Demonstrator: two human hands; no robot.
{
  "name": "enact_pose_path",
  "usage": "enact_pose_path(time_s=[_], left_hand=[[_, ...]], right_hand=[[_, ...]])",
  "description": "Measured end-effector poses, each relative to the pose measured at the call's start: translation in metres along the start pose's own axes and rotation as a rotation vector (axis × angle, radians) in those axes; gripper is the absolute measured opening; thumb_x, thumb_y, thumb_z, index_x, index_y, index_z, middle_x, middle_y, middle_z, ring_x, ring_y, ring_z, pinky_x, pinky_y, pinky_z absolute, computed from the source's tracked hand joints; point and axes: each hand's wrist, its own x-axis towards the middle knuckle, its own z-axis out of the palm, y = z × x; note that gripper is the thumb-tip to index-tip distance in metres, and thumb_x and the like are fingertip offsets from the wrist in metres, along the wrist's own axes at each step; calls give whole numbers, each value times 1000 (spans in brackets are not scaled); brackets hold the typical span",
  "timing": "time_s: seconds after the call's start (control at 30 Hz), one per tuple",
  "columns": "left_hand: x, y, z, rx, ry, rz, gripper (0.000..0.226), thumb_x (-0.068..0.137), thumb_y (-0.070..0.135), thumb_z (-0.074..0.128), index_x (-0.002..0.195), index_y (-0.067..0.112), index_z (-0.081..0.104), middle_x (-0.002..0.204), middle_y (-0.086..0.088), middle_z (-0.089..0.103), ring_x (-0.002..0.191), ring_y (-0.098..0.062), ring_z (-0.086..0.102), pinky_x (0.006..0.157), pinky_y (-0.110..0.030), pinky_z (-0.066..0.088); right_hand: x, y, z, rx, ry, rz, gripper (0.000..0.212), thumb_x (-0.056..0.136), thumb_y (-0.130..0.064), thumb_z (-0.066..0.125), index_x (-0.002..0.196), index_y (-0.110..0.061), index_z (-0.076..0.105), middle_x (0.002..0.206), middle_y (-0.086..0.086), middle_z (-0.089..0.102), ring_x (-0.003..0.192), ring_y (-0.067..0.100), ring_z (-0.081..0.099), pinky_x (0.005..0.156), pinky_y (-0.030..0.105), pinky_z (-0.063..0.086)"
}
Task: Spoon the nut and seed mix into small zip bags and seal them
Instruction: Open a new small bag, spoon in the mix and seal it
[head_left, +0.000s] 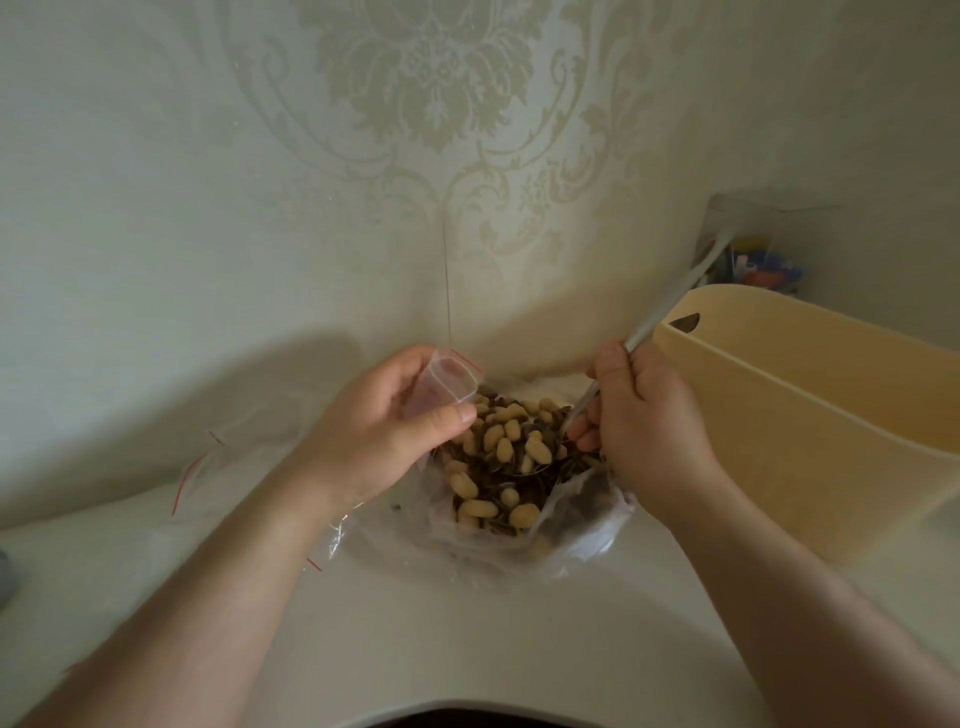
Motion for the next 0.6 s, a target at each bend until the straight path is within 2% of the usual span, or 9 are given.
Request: enact_pose_path(time_s=[0.1,0.2,0.3,0.37,0.47,0.6], left_hand=[[-2,-1,1,336,42,52,44,77,54,78,118,47,65,110,26,73,104,4,68,90,-27,53],[-3,-3,12,567,39,67,59,79,61,76,133,48,55,111,26,68,108,6,64,93,-31,57],[-2,-1,23,605,67,89,62,77,68,70,134,49,54,115,24,66,108,2,62,92,-35,58],[-1,0,29,600,97,102,61,75,69,67,131,48,56,112,24,67,107,0,63,90,-38,59],[1,4,37,598,125,89,58,75,67,69,129,49,55,107,30,61,110,-6,59,91,-41,57],[4,4,46,525,153,80,58,76,62,76,128,46,57,103,31,61,107,-2,60,88,-34,57]], right_hand=[[1,-5,-6,12,43,-48,31,112,-36,39,91,-21,56,62,-1,70,56,15,68,60,34,57],[2,-11,-14,26,88,-95,29,112,-36,40,92,-22,57,64,2,71,55,15,68,55,31,56],[3,-16,-22,14,152,-162,29,111,-37,40,91,-23,57,63,0,70,55,14,68,56,33,56],[4,-18,-26,26,184,-205,29,111,-37,40,90,-25,55,61,-4,68,56,14,69,54,29,53],[4,-22,-30,63,205,-245,26,112,-38,40,91,-29,54,61,-8,66,59,14,70,55,29,54],[2,-26,-29,90,216,-290,23,111,-39,41,92,-32,53,63,-11,66,60,15,71,57,33,56]])
